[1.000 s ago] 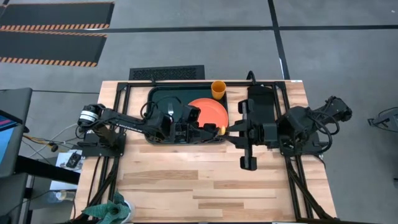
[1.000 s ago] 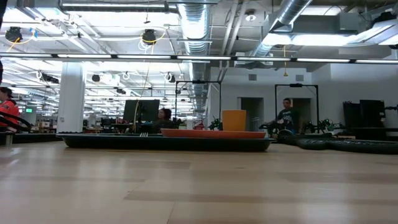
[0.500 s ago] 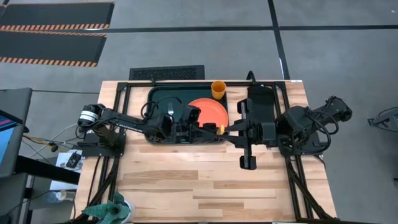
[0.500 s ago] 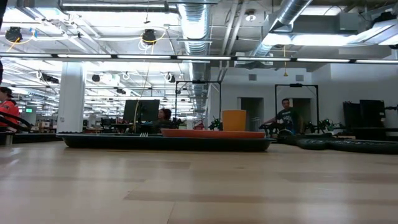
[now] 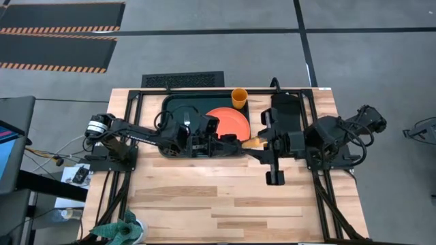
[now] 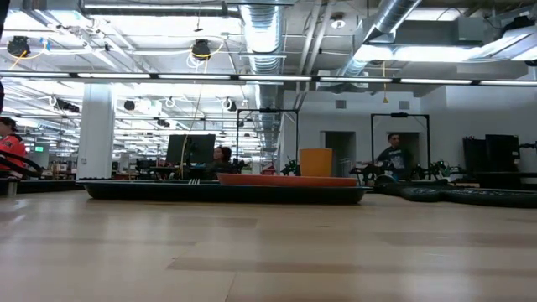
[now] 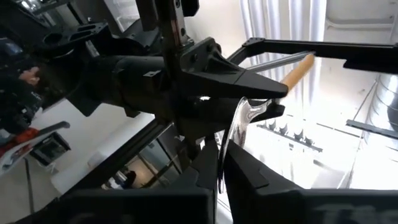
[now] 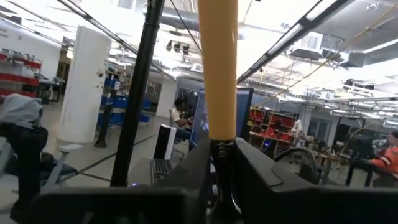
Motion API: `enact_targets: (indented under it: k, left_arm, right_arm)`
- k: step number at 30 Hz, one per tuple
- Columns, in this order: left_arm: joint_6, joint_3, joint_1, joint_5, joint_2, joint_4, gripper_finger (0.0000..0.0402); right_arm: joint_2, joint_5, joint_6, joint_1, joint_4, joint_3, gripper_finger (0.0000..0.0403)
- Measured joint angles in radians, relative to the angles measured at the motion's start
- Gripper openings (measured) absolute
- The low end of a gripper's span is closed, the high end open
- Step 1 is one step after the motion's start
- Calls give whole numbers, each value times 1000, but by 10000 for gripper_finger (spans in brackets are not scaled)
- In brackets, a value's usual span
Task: Pick and place plate/cup/fork/spoon on tray
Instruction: Put the yellow spoon on the black tray to the left of the pink fork
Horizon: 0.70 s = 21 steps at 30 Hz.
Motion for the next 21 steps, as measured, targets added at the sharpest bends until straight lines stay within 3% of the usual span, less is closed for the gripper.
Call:
enact_targets:
  k: [11, 17, 21]
  left_arm:
    - [-150, -1, 82, 55, 0, -8, 0]
    - [-237, 0, 213, 234, -17, -148, 0]
    - [-190, 0, 332, 428, -68, -459, 0]
  right_arm:
    - [-137, 179, 55, 99, -182, 0, 238]
    - [-252, 360, 264, 217, -493, 0, 251]
    - [-312, 424, 489, 293, -734, 0, 244]
